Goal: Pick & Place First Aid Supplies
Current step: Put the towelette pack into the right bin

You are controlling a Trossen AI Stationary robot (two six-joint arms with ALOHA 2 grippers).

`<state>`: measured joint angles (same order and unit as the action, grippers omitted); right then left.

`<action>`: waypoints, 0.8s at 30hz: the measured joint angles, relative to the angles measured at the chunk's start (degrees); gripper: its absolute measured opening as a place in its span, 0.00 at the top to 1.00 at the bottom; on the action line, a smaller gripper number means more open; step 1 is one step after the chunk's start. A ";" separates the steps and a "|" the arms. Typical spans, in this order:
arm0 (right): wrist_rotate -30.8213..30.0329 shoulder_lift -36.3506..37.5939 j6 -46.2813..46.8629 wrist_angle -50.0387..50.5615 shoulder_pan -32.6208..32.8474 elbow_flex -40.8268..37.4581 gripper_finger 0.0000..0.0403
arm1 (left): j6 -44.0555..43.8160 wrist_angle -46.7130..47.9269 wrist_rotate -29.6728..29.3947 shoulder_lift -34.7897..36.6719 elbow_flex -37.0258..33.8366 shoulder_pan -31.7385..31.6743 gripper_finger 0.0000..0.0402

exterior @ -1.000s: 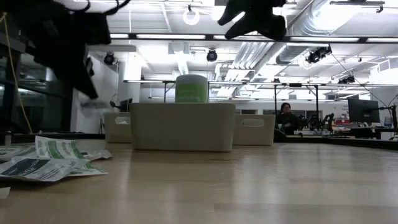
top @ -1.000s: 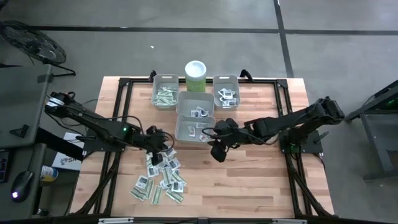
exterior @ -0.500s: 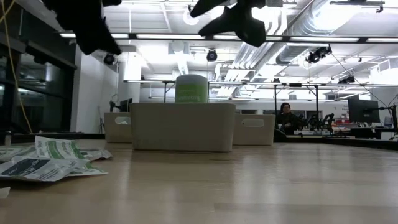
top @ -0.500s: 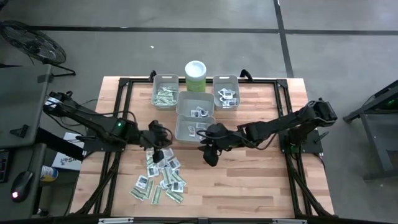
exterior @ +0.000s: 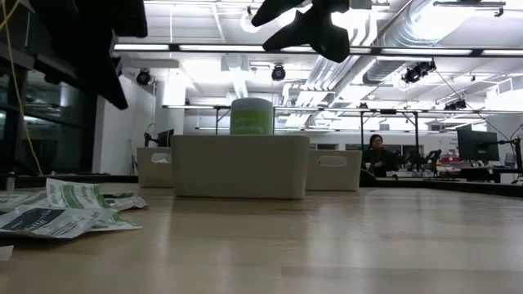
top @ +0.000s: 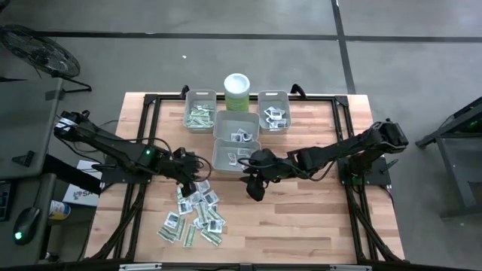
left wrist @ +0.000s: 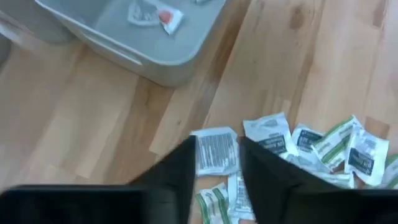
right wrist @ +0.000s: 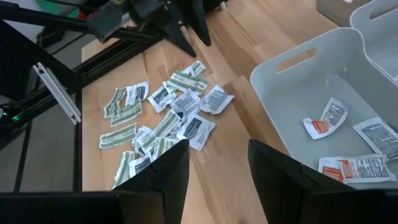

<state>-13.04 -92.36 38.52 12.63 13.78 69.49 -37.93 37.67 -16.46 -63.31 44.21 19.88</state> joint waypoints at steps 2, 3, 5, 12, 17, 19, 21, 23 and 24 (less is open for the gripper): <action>-0.02 0.00 0.00 0.03 0.00 0.00 0.61 | 0.05 -1.16 0.94 -1.86 -0.03 0.00 0.61; -0.02 0.00 0.00 0.09 0.00 0.00 0.61 | 0.04 -1.80 0.95 -2.95 -0.02 0.00 0.57; -0.03 0.00 0.00 0.43 0.00 0.00 0.61 | -0.02 -2.26 0.84 -5.55 -0.03 0.00 0.50; -0.05 0.04 0.39 1.12 0.00 0.00 0.61 | -2.44 -6.93 0.24 -14.77 -0.03 0.00 0.45; -0.01 0.05 1.33 1.57 0.11 0.00 0.62 | -4.65 -7.98 4.23 -20.37 -0.03 0.00 0.46; 0.19 0.07 1.51 1.78 0.11 0.00 0.61 | -5.34 -8.32 5.80 -22.09 -0.03 0.00 0.47; 0.22 0.07 1.53 1.76 0.11 0.00 0.61 | -5.96 -7.99 5.91 -23.32 -0.07 0.00 0.47; 0.29 0.07 1.53 1.74 0.13 0.00 0.61 | -6.08 -8.08 5.90 -24.22 -0.05 0.00 0.47; 0.32 0.07 1.53 1.76 0.13 0.00 0.61 | -6.08 -7.80 5.90 -24.54 -0.05 0.00 0.47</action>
<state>-12.72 -92.29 40.05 14.39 13.91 69.49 -44.01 29.87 -10.57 -87.85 44.16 19.88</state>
